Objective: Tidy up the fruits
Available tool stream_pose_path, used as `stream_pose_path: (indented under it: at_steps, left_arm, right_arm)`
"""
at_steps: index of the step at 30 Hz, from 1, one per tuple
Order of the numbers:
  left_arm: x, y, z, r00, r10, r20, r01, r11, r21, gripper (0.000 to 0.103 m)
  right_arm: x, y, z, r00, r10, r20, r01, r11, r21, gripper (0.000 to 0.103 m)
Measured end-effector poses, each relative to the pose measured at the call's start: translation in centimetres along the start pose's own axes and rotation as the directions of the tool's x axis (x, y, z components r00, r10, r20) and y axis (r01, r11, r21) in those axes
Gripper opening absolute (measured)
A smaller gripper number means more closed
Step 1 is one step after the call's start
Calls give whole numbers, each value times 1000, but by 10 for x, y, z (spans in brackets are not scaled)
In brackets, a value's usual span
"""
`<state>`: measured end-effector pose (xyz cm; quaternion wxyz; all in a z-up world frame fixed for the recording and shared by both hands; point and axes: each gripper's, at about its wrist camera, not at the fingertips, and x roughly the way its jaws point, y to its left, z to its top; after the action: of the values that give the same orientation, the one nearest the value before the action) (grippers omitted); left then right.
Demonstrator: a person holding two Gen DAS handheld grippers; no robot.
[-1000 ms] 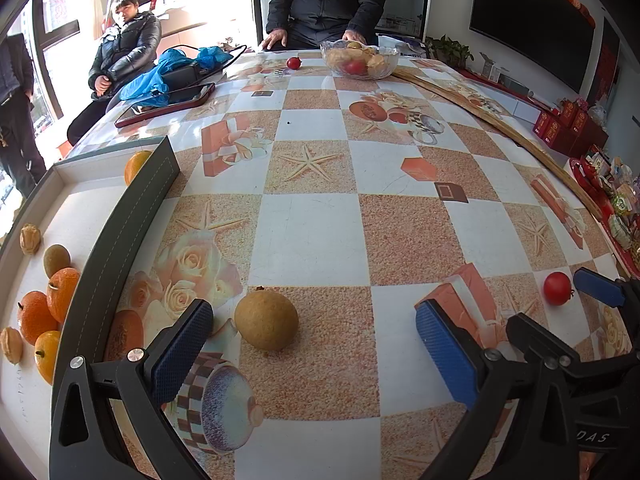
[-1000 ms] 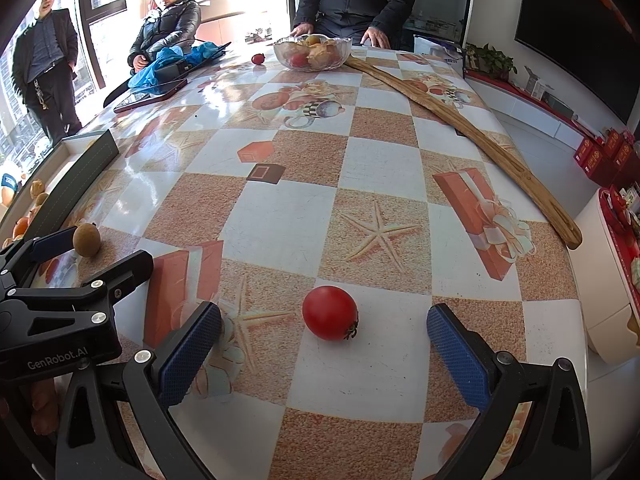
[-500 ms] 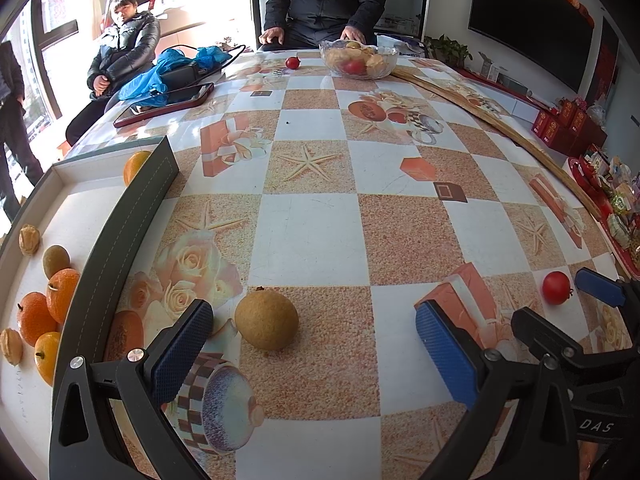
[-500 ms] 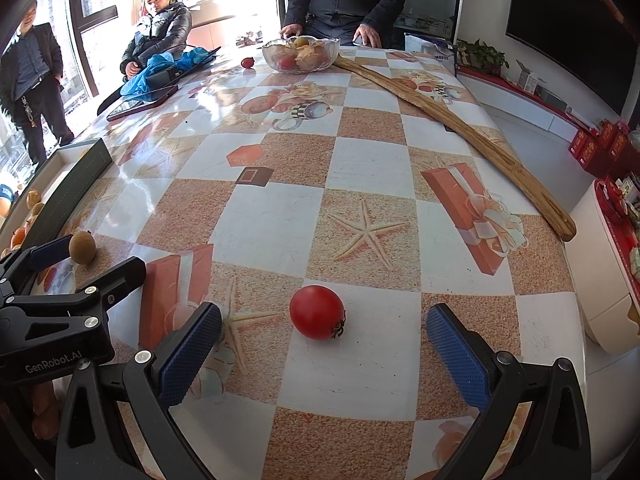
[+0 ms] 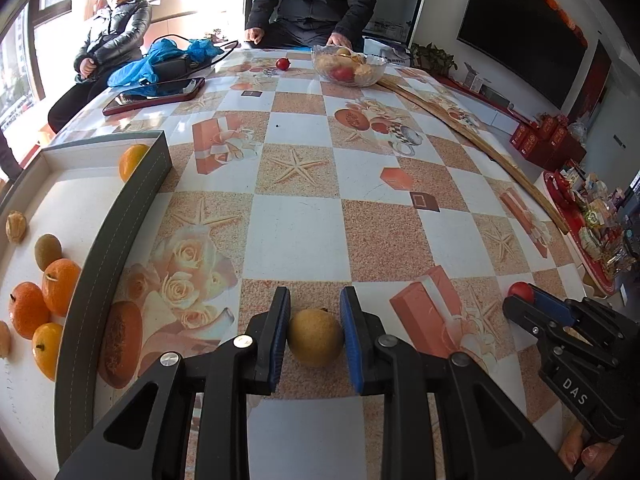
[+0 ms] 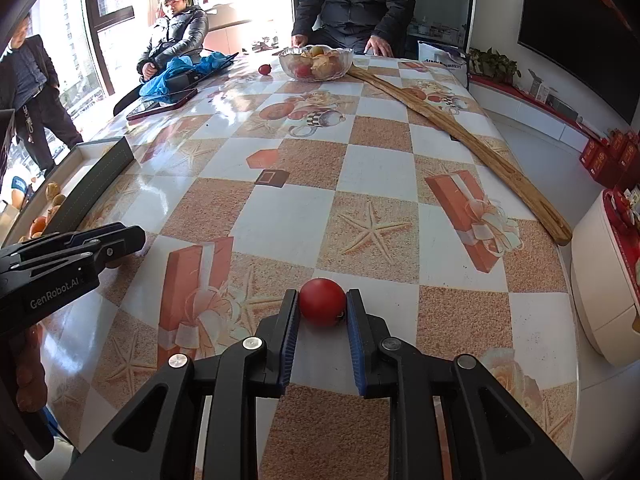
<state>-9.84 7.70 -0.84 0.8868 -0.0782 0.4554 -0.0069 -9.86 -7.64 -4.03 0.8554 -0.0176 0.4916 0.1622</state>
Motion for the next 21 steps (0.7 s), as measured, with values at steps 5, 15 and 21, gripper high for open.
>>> stream_pose_path:
  at_steps: [5,15,21]
  left_arm:
    - [-21,15,-9,1000,0,19,1,1000,-32,28]
    - [-64,30,-8,997,14,77,-12,999,-36,28]
    - [-88,52,-2,992,38,117,-31,998,-61,28]
  right_arm:
    - [-7,-4,-3,999,43,-5,-43,999,29,25]
    - [-21,12,1,997,74,-12,-74,997,2,25]
    - [-23,44,20,991,131,-22,-132,991,-36,25]
